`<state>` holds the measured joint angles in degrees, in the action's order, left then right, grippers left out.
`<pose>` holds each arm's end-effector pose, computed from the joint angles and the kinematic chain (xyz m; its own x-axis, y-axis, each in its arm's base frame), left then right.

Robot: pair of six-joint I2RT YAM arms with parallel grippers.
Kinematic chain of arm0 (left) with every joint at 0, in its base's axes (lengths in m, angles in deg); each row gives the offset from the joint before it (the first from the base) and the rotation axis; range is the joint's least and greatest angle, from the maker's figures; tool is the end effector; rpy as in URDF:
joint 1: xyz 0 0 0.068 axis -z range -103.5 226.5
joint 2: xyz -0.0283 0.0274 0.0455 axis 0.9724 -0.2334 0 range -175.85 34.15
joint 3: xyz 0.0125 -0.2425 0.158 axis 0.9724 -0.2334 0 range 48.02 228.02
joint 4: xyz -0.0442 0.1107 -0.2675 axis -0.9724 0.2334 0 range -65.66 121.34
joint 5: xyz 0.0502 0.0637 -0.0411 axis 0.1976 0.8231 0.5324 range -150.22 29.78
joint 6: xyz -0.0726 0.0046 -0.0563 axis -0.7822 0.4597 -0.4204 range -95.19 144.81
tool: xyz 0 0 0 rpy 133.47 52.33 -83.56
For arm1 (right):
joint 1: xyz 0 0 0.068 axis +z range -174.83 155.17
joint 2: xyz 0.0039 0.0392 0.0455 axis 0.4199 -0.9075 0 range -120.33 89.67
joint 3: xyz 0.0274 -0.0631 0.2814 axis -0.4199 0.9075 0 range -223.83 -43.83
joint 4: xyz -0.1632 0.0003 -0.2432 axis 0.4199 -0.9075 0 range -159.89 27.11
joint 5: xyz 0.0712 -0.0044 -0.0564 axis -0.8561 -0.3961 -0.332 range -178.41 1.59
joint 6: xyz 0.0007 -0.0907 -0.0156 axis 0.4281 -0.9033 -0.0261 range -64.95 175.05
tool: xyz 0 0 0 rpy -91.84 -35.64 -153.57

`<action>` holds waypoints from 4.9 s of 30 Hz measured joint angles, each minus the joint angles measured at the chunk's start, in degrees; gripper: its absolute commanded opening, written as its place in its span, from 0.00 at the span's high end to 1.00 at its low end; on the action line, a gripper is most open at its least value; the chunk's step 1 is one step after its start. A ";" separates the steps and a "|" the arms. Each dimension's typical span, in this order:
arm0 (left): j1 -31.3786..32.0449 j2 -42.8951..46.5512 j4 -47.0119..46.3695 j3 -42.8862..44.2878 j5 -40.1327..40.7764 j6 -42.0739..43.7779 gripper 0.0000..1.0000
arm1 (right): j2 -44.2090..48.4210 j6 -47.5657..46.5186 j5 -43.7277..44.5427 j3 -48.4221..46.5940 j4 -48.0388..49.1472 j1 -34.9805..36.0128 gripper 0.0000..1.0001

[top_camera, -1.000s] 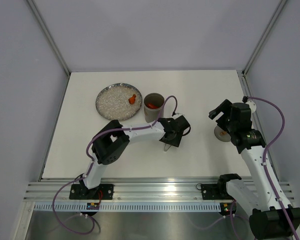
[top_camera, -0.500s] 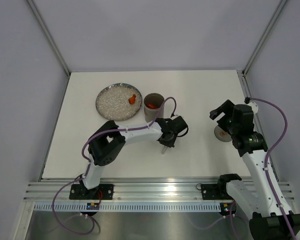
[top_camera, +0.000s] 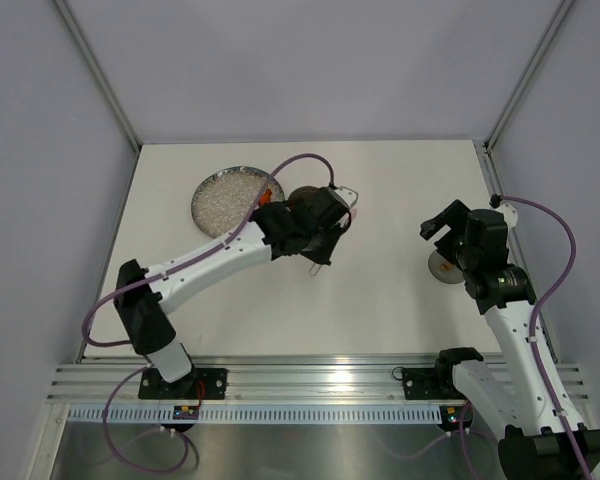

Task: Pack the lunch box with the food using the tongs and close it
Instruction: Pick up the clamp at the center of the board, then pick up the fake food from the plate, then place the fake food in the packing box.

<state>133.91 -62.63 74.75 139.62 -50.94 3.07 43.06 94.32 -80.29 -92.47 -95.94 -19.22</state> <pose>0.2394 -0.3497 0.2992 -0.7026 0.4204 -0.5742 0.5622 0.8226 -0.0857 0.2362 0.0115 0.3075 -0.3820 0.5921 -0.7096 0.3430 0.8038 0.4861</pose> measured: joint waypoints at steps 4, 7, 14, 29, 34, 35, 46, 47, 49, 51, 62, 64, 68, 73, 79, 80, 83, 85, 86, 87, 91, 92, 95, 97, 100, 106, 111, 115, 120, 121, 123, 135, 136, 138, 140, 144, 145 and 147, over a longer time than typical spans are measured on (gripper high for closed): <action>-5.97 3.89 2.36 2.05 -2.08 0.94 0.96 | 0.26 -0.11 0.39 -0.31 -0.26 0.00 0.10; -13.42 6.86 4.07 2.75 -3.50 1.05 0.92 | 0.28 -0.15 0.39 -0.59 -0.24 0.00 0.10; -27.32 6.62 7.80 5.14 -2.64 2.14 0.86 | 0.26 -0.31 0.37 -0.63 -0.24 0.00 0.10; -36.81 -8.41 7.87 5.14 -4.66 4.00 0.68 | -1.81 -0.57 0.22 -0.63 -0.13 0.00 0.10; -36.81 -12.59 7.06 5.18 -4.76 4.00 0.60 | -2.23 -0.74 0.22 -0.63 0.26 0.00 0.10; -36.81 -13.07 6.86 5.18 -4.74 3.98 0.59 | -2.27 -0.76 0.22 -0.63 0.26 0.00 0.10; -37.13 -15.80 5.29 5.18 -4.79 4.00 0.57 | -2.84 -0.92 0.20 -0.63 0.46 0.00 0.10; -37.18 -15.93 5.18 5.18 -4.79 4.00 0.57 | -2.84 -0.92 0.20 -0.63 0.46 0.00 0.10; -37.22 -16.17 4.92 5.18 -4.85 3.98 0.57 | -2.84 -0.92 0.20 -0.63 0.46 0.00 0.10; -37.24 -16.24 4.48 5.18 -5.03 3.98 0.57 | -2.84 -0.92 0.20 -0.63 0.46 0.00 0.10; -38.27 -17.99 2.21 5.75 -6.82 3.98 0.58 | -2.82 -0.92 0.20 -0.63 0.46 0.00 0.10; -38.34 -19.12 2.16 6.49 -7.19 3.96 0.58 | -2.82 -0.92 0.20 -0.63 0.44 0.00 0.10; -38.40 -20.57 2.10 7.54 -7.58 3.96 0.59 | -2.82 -0.90 0.20 -0.63 0.44 0.00 0.10; -38.40 -20.74 1.95 8.26 -8.41 3.87 0.70 | -2.75 -0.90 0.20 -0.63 0.42 0.00 0.10; -38.45 -20.72 1.97 8.35 -9.14 3.82 0.95 | -2.49 -0.90 0.20 -0.63 0.42 0.00 0.10; -38.47 -20.72 1.97 8.35 -9.14 3.82 0.98 | -2.49 -0.90 0.20 -0.63 0.42 0.00 0.10; -38.47 -20.52 1.99 8.35 -9.16 3.80 1.00 | -2.47 -0.90 0.20 -0.63 0.42 0.00 0.10; -38.47 -19.78 2.21 8.33 -9.16 3.78 1.00 | -2.47 -0.87 0.20 -0.63 0.42 0.00 0.10; -38.47 -19.17 2.38 8.33 -9.16 3.78 1.00 | -2.47 -0.87 0.20 -0.63 0.42 0.00 0.10; -38.45 -18.29 2.60 8.33 -9.16 3.76 1.00 | -2.47 -0.87 0.20 -0.63 0.42 0.00 0.10; -38.47 -12.90 3.10 8.07 -9.14 3.74 1.00 | -2.43 -0.87 0.20 -0.63 0.42 0.00 0.10; -38.45 -11.15 3.13 7.80 -9.14 3.74 1.00 | -2.40 -0.87 0.17 -0.63 0.44 0.00 0.10; -38.45 -5.97 3.13 6.43 -9.14 3.74 1.00 | -2.43 -0.87 -0.07 -0.63 0.46 0.00 0.10; -38.45 -2.51 3.52 5.38 -9.14 3.76 1.00 | -2.43 -0.85 -0.26 -0.63 0.48 0.00 0.10; -38.01 1.86 4.24 3.87 -9.14 3.98 1.00 | -2.43 -0.85 -0.28 -0.63 0.50 0.00 0.10; -33.68 10.54 5.68 -0.31 -9.88 5.46 1.00 | -2.43 -0.83 -0.55 -0.63 0.70 0.00 0.10; -27.19 15.61 6.12 -1.03 -11.58 6.08 1.00 | -2.43 -0.66 -1.22 -0.63 0.76 0.00 0.10; -23.47 16.02 6.10 -1.07 -12.48 6.29 1.00 | -2.43 -0.50 -1.60 -0.63 0.74 0.00 0.10; -21.90 14.78 5.81 -1.97 -13.25 6.27 1.00 | -2.40 -0.46 -1.70 -0.63 0.72 0.00 0.10; -21.77 14.29 5.38 -2.34 -13.25 6.27 1.00 | -2.40 -0.46 -1.68 -0.63 0.72 0.00 0.10; -21.64 13.25 4.85 -2.86 -13.20 6.25 1.00 | -2.34 -0.44 -1.70 -0.63 0.70 0.00 0.10; -21.59 8.41 2.60 -3.02 -13.16 5.64 0.78 | -1.90 -0.46 -1.68 -0.63 0.68 0.00 0.10; -21.59 8.09 2.62 -3.02 -13.16 5.62 0.75 | -1.90 -0.46 -1.68 -0.63 0.70 0.00 0.10; -21.59 7.61 2.62 -2.99 -13.18 5.62 0.71 | -1.90 -0.46 -1.68 -0.63 0.68 0.00 0.10; -21.59 7.28 2.62 -2.99 -13.18 5.57 0.69 | -1.90 -0.46 -1.68 -0.63 0.70 0.00 0.10; -21.59 7.04 2.58 -2.95 -13.18 5.35 0.64 | -1.90 -0.46 -1.68 -0.63 0.70 0.00 0.10; -21.59 7.02 2.58 -2.93 -13.18 5.31 0.63 | -1.90 -0.44 -1.68 -0.63 0.68 0.00 0.10; -21.59 6.99 2.54 -2.91 -13.20 5.22 0.60 | -1.90 -0.46 -1.68 -0.63 0.70 0.00 0.10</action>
<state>112.31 -55.63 77.29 136.71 -64.14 8.29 41.16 93.86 -81.98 -93.10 -95.24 -19.22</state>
